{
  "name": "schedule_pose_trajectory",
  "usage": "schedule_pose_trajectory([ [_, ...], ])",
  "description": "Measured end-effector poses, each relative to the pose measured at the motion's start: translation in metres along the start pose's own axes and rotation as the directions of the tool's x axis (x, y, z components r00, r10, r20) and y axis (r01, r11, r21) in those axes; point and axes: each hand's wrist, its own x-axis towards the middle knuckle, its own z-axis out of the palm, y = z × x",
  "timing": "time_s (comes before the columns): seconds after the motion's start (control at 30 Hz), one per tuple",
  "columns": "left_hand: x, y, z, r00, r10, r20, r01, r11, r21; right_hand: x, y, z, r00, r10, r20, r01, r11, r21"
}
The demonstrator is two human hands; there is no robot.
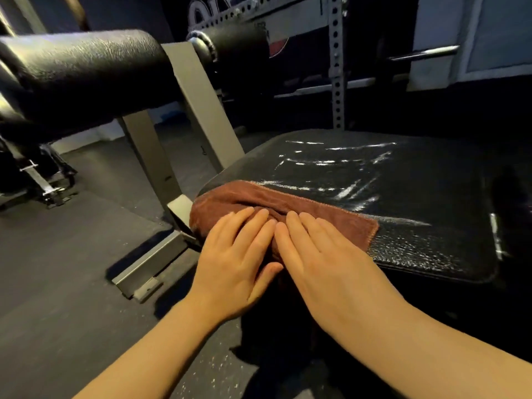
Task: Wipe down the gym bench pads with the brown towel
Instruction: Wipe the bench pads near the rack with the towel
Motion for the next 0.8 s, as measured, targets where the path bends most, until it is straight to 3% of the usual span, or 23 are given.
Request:
schedule_pose_trajectory([
  [0.2, 0.044, 0.077, 0.008, 0.99, 0.134, -0.052, -0.133, 0.991, 0.015, -0.068, 0.07, -0.028, 0.998, -0.016, -0.053, 0.014, 0.999, -0.051],
  [0.4, 0.07, 0.111, 0.012, 0.962, 0.26, -0.085, -0.258, 0.965, 0.042, -0.103, 0.109, -0.046, 0.996, -0.029, -0.089, 0.019, 0.993, -0.116],
  [0.67, 0.079, 0.134, 0.014, 0.982, 0.161, -0.1, -0.162, 0.987, -0.003, -0.121, 0.13, -0.044, 0.993, 0.015, -0.115, -0.031, 0.99, -0.135],
  [0.8, 0.079, 0.131, 0.013, 0.979, 0.182, -0.095, -0.184, 0.983, -0.008, -0.124, 0.123, -0.039, 0.994, 0.04, -0.1, -0.052, 0.991, -0.122],
])
